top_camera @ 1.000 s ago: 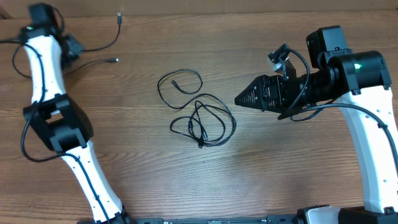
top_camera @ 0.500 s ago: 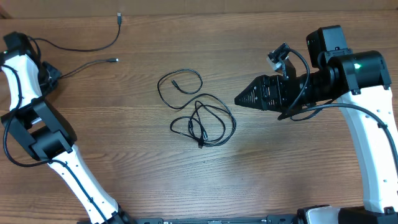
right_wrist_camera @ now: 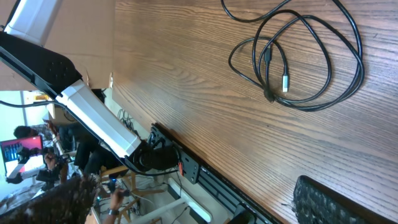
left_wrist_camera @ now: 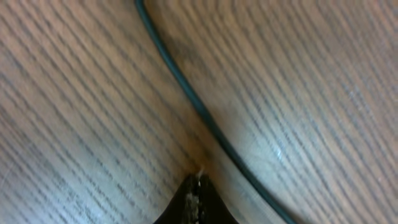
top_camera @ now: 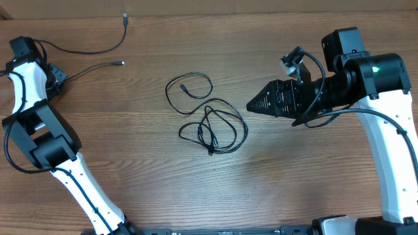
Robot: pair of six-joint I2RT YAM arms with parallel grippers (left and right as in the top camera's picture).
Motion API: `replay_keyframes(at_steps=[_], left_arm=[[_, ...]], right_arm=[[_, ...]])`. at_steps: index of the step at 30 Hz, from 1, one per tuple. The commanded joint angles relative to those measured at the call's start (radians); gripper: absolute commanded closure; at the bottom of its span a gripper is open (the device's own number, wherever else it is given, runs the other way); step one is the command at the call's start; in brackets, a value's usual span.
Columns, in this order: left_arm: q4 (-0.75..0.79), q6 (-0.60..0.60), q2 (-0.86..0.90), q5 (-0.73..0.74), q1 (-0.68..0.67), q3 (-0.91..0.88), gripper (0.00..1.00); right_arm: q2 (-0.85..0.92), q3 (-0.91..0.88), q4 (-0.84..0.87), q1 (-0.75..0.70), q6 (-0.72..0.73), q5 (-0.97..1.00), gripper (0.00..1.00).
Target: Untangle cables
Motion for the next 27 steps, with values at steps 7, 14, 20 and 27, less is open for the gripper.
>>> replay_keyframes(at_steps=[7, 14, 20, 27], left_arm=[[0.127, 0.072, 0.272, 0.200, -0.012, -0.049, 0.96], [0.212, 0.126, 0.281, 0.431, -0.019, 0.009, 0.96], [0.142, 0.137, 0.254, 0.642, -0.019, 0.271, 0.96], [-0.053, 0.157, 0.209, 0.637, -0.019, 0.560, 0.96]], right_arm=[[-0.005, 0.006, -0.030, -0.001, -0.004, 0.002, 0.00], [-0.005, 0.006, -0.037, -0.001, -0.004, 0.002, 0.00], [-0.005, 0.006, -0.041, -0.001, -0.004, 0.002, 0.00], [-0.005, 0.006, -0.043, -0.001, -0.005, 0.003, 0.00]])
